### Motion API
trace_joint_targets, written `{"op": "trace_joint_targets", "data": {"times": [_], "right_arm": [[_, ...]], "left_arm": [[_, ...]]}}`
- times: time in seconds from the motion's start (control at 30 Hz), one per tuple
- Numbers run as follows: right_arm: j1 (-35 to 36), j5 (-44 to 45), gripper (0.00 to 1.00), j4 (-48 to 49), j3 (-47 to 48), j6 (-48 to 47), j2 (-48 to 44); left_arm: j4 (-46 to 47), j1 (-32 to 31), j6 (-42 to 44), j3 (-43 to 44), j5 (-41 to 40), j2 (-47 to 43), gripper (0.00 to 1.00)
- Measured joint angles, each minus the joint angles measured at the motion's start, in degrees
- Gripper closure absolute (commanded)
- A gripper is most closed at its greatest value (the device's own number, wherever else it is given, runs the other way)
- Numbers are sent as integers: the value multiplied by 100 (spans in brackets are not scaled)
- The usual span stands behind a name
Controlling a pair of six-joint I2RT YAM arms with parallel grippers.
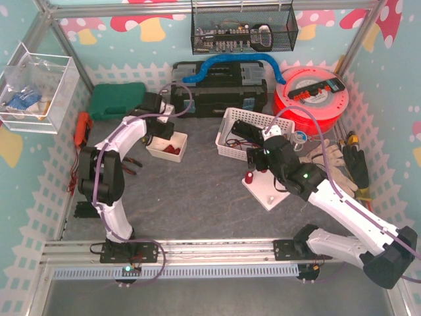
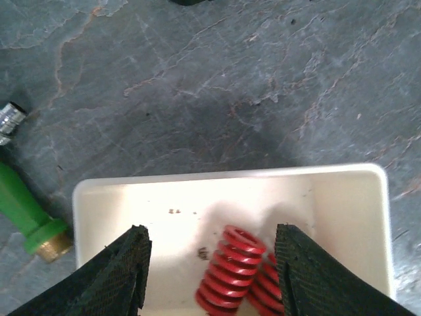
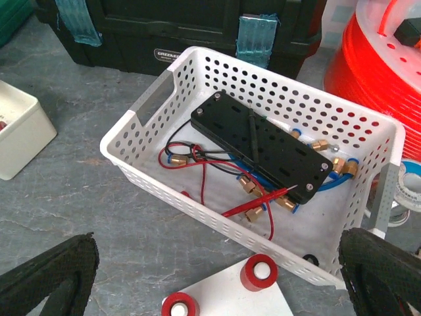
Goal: Install the large spring
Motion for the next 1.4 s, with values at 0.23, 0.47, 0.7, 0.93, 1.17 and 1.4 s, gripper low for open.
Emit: {"op": "trace_joint_targets", "data": {"times": [0.23, 0.47, 0.7, 0.93, 1.17, 1.4], "right_arm": [[0, 28, 1, -243, 444, -186, 387], [0, 24, 2, -448, 566, -214, 409], [0, -35, 2, -555, 566, -203, 407], [0, -28, 2, -638, 566, -179, 295], [0, 37, 2, -787, 568, -114, 201], [0, 83, 2, -927, 568, -59, -7]], "left_arm": [[-13, 201, 896, -114, 501, 0, 50], [-138, 166, 1416, -376, 599, 107, 52], [-258, 166, 1742, -525, 411, 295, 55], [-251, 166, 1864, -472, 306, 511, 56], [-245, 162, 1884, -396, 367, 850, 68], [-181, 136, 1869, -337, 433, 868, 83]]}}
